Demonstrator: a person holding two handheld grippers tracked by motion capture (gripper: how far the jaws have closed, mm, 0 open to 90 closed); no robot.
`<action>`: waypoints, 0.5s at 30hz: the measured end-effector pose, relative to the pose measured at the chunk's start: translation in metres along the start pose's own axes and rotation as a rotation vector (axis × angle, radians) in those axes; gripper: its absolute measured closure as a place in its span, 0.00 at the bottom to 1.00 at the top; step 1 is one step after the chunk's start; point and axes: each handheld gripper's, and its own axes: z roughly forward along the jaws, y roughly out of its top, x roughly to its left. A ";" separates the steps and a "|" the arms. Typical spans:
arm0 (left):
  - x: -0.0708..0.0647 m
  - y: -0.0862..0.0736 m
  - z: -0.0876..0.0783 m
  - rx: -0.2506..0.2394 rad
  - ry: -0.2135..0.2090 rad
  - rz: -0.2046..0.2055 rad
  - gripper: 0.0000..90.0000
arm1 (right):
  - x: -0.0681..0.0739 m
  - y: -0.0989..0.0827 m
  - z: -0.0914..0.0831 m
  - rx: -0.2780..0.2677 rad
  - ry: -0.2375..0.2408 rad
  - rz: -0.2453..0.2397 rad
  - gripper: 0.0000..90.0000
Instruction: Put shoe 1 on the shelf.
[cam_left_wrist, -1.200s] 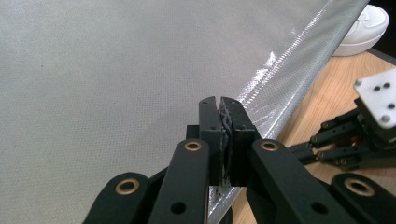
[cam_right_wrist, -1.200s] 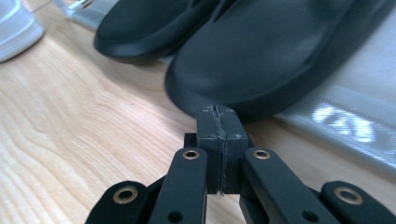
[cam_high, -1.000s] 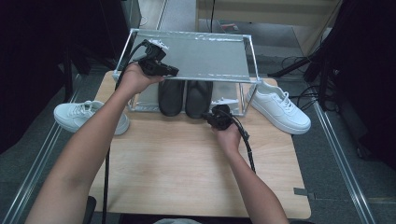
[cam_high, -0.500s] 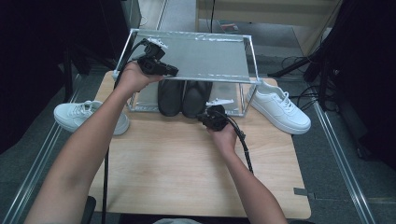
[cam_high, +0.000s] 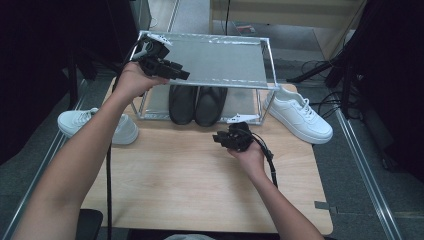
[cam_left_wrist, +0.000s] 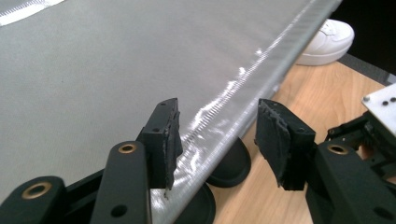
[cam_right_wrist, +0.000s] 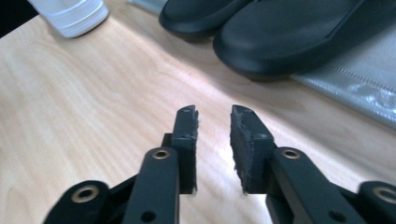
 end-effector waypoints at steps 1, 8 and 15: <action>-0.001 -0.001 -0.002 -0.003 -0.004 0.002 0.54 | 0.001 -0.002 -0.004 -0.001 0.003 -0.004 0.78; -0.014 -0.010 -0.019 -0.018 -0.044 0.022 0.48 | 0.003 -0.012 -0.026 -0.017 0.005 -0.001 0.72; -0.028 -0.025 -0.028 -0.029 -0.058 0.048 0.46 | 0.001 -0.024 -0.054 -0.042 0.015 0.011 0.68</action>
